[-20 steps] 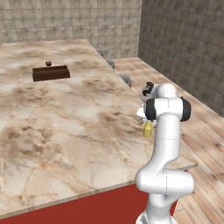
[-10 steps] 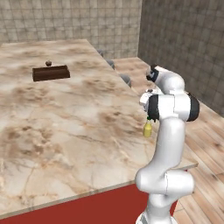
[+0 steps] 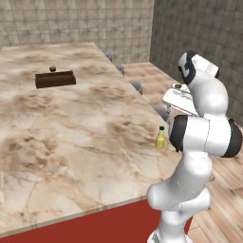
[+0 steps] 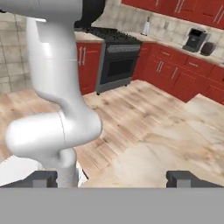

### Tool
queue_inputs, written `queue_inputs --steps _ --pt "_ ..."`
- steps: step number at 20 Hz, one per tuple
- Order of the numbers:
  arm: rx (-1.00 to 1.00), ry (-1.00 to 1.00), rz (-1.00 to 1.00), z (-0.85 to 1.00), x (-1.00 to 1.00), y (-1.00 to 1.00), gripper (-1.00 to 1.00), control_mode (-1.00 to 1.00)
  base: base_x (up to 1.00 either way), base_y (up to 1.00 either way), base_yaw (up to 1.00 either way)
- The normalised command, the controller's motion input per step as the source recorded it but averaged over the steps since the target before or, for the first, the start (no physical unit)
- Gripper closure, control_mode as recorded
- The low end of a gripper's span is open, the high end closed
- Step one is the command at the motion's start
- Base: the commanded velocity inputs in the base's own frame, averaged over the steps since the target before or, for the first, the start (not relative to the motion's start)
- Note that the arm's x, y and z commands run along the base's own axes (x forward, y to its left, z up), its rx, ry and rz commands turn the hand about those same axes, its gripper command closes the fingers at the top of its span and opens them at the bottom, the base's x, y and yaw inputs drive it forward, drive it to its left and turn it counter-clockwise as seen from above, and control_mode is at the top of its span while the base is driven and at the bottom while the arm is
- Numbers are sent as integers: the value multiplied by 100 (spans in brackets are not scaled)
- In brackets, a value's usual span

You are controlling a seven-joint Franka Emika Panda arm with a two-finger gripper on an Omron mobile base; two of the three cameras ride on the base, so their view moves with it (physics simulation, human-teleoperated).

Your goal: Move the mustard and ketchup from the cabinet to the dining counter.

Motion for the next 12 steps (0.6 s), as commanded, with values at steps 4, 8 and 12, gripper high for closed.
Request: queue_inputs --steps 4,8,12 --pt "-3 -6 -24 60 -87 16 -100 -100 0 0 0" --pt "-8 0 -42 25 -43 60 -100 -100 0 0 0" --pt "-10 0 -57 0 55 69 -100 -100 0 0 0"
